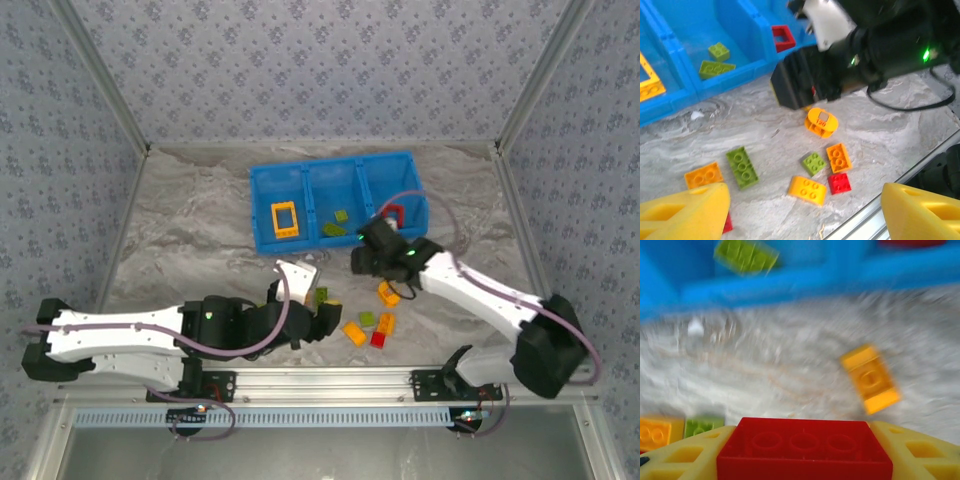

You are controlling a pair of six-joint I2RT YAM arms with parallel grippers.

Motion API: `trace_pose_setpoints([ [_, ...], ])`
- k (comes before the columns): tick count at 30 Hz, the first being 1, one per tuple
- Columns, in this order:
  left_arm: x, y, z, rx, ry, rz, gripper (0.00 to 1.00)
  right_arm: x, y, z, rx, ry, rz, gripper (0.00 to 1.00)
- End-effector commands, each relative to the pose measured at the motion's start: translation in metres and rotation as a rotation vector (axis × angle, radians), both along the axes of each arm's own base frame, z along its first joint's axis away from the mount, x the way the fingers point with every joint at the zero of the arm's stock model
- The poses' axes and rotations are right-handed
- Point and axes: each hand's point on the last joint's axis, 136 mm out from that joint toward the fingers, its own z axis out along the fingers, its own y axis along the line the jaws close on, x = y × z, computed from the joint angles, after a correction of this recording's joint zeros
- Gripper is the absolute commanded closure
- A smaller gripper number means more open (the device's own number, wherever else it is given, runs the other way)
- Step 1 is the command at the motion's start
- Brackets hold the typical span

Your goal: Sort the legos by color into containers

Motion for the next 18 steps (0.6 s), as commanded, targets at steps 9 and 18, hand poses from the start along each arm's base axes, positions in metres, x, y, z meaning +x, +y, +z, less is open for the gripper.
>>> trace_pose_setpoints([
  [9,0.032,-0.073,0.058,-0.075,-0.083,0.006,0.20,0.149,-0.053,0.042,0.011,-0.104,-0.174,0.42],
  [18,0.056,-0.089,0.072,-0.016,-0.122,0.086,0.20,0.234,-0.065,-0.003,-0.034,-0.030,-0.201,0.41],
])
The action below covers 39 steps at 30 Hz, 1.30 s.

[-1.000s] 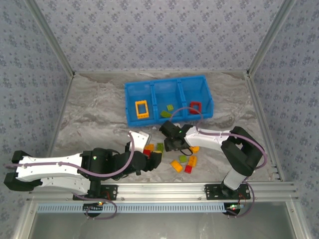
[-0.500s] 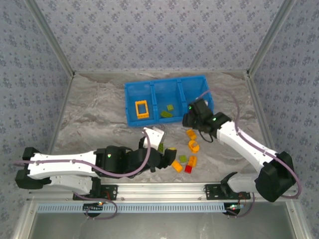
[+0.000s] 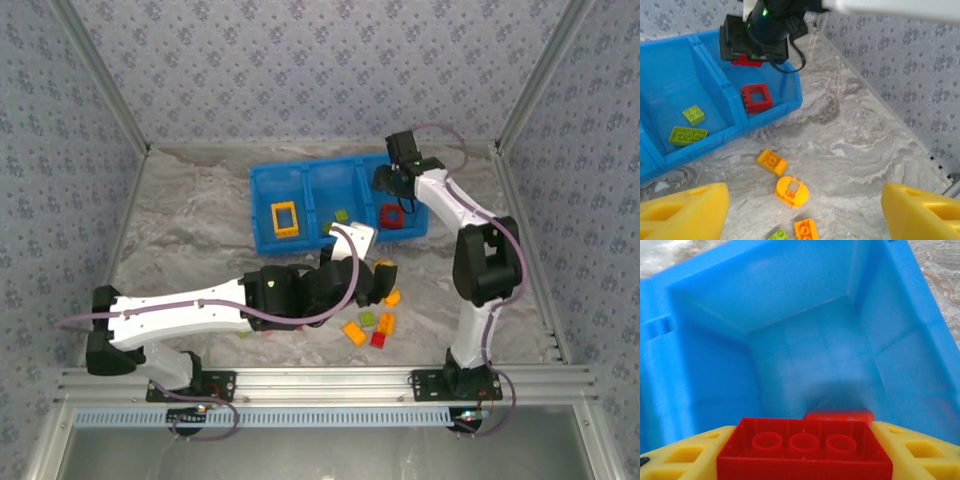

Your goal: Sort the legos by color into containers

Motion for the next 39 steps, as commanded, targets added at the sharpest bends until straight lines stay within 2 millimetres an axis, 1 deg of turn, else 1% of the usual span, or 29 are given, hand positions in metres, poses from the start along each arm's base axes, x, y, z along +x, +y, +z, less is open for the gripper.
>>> trace_pose_setpoints([
  [1,0.007,-0.002,0.014,0.033,-0.042,0.024,0.21,0.017,-0.002,-0.005,-0.029,0.009,0.028,0.41],
  [2,0.008,-0.005,0.013,0.041,-0.043,0.021,0.20,0.022,-0.003,-0.009,-0.038,0.011,0.027,0.41],
  [4,0.008,-0.013,0.010,0.056,-0.042,0.012,0.21,0.030,-0.005,-0.023,-0.049,0.028,0.021,0.40],
  [7,0.008,-0.020,0.005,0.075,-0.034,0.002,0.21,0.039,-0.006,-0.038,-0.046,0.052,0.018,0.39],
  [9,0.007,-0.025,0.001,0.081,-0.028,-0.003,0.21,0.040,-0.005,-0.048,-0.043,0.078,0.019,0.39],
  [12,0.007,-0.028,-0.005,0.091,-0.021,0.000,0.21,0.040,0.000,-0.058,-0.045,0.097,0.024,0.35],
  [14,0.007,-0.030,-0.008,0.097,-0.017,-0.002,0.21,0.036,0.000,-0.064,-0.056,0.127,0.021,0.32],
  [16,0.007,-0.032,-0.010,0.098,-0.012,-0.002,0.21,0.035,0.000,-0.064,-0.057,0.130,0.018,0.29],
  [20,0.006,-0.031,-0.014,0.103,-0.003,0.001,0.21,0.034,0.002,-0.053,-0.052,0.116,0.019,0.27],
  [23,0.007,-0.028,-0.021,0.110,0.015,0.014,0.21,0.034,0.005,-0.034,-0.044,0.081,0.029,0.24],
  [27,0.007,-0.025,-0.033,0.114,0.053,0.024,0.21,0.031,0.008,0.004,-0.037,0.023,0.032,0.24],
  [29,0.009,-0.025,-0.040,0.101,0.087,0.027,0.21,0.027,0.008,0.031,-0.042,-0.028,0.028,0.26],
  [32,0.017,-0.021,-0.058,0.071,0.189,0.053,0.21,0.010,0.001,0.082,-0.039,-0.126,0.008,0.30],
  [33,0.021,-0.018,-0.065,0.061,0.232,0.071,0.22,0.001,-0.003,0.101,-0.032,-0.164,-0.002,0.31],
  [34,0.025,-0.016,-0.073,0.050,0.278,0.093,0.22,-0.009,-0.007,0.114,-0.027,-0.188,-0.009,0.32],
  [35,0.029,-0.015,-0.081,0.038,0.328,0.111,0.23,-0.023,-0.012,0.133,-0.015,-0.227,-0.012,0.33],
  [36,0.035,-0.014,-0.092,0.033,0.383,0.127,0.23,-0.039,-0.015,0.146,-0.005,-0.257,-0.012,0.35],
  [37,0.039,-0.015,-0.101,0.020,0.429,0.147,0.24,-0.057,-0.019,0.158,0.003,-0.286,-0.008,0.36],
  [38,0.043,-0.018,-0.107,0.014,0.454,0.157,0.25,-0.073,-0.022,0.166,0.010,-0.307,-0.005,0.36],
  [39,0.047,-0.023,-0.115,0.012,0.480,0.167,0.26,-0.093,-0.025,0.172,0.018,-0.327,0.003,0.37],
])
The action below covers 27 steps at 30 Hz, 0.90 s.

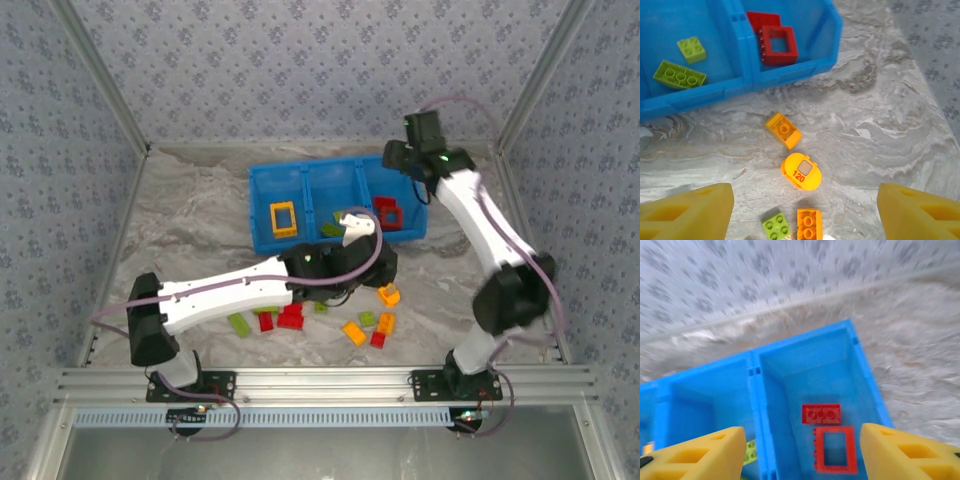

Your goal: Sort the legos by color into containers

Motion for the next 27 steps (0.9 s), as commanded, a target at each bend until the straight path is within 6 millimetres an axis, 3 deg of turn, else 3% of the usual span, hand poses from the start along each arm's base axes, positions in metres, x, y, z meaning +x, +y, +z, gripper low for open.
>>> trace_pose_setpoints([
  [1,0.004,-0.015,-0.034,-0.036,0.175,0.047,0.27,-0.058,-0.014,0.009,0.010,-0.033,-0.005,0.38],
  [3,0.014,-0.025,-0.053,-0.023,0.226,0.088,0.30,-0.101,-0.018,0.014,0.038,-0.075,0.027,0.40],
  [8,0.033,-0.048,-0.107,0.011,0.355,0.164,0.27,-0.198,-0.015,-0.011,0.117,-0.092,0.147,0.45],
  [11,0.044,-0.058,-0.131,0.015,0.396,0.202,0.27,-0.246,-0.018,-0.025,0.170,-0.081,0.194,0.45],
  [14,0.053,-0.060,-0.153,0.027,0.441,0.259,0.27,-0.280,-0.021,-0.030,0.247,-0.095,0.251,0.45],
  [19,0.063,-0.066,-0.175,0.026,0.484,0.310,0.24,-0.303,-0.018,-0.023,0.287,-0.120,0.335,0.43],
  [27,0.073,-0.060,-0.197,0.079,0.487,0.376,0.27,-0.303,-0.009,-0.023,0.288,-0.119,0.389,0.42],
])
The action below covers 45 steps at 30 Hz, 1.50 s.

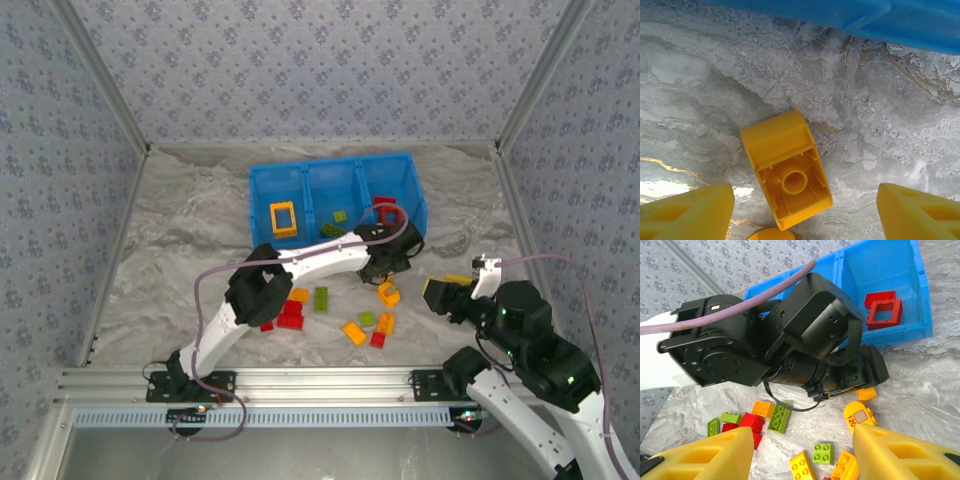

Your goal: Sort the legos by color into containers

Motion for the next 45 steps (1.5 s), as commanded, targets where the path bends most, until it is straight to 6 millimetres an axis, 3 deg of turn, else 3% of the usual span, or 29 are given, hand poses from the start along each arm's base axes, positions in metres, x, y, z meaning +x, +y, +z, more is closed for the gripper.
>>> trace_pose_setpoints([
  [1,0.004,0.010,-0.013,0.047,0.022,0.041,0.29,-0.003,0.006,-0.004,-0.003,0.013,0.039,0.42],
  [7,0.001,0.014,-0.026,0.077,0.047,0.053,0.43,0.000,0.005,-0.004,0.002,0.010,0.027,0.43],
  [13,0.002,0.015,-0.028,0.089,0.040,0.051,0.66,0.002,0.009,-0.006,0.004,0.012,0.034,0.43],
  [17,0.001,0.016,-0.006,0.093,-0.020,0.035,0.83,0.001,0.011,-0.008,-0.004,0.016,0.049,0.43],
  [21,-0.003,0.025,0.042,0.100,-0.123,0.017,0.84,-0.001,0.017,-0.003,-0.017,-0.001,0.098,0.43],
  [26,-0.011,0.073,0.101,0.098,-0.263,0.035,0.84,-0.004,0.044,-0.001,-0.041,-0.006,0.267,0.42],
  [31,-0.009,0.144,0.129,0.159,-0.332,0.055,0.84,0.000,0.077,-0.002,-0.037,-0.048,0.421,0.43],
  [37,0.014,0.210,0.122,0.156,-0.272,0.027,0.83,0.010,0.137,-0.017,-0.212,-0.114,0.506,0.43],
  [41,0.041,0.235,0.113,0.128,-0.243,-0.002,0.83,0.006,0.187,-0.024,-0.259,-0.158,0.546,0.42],
  [45,0.077,0.245,0.096,0.057,-0.225,0.002,0.82,0.012,0.213,-0.027,-0.238,-0.168,0.522,0.42],
])
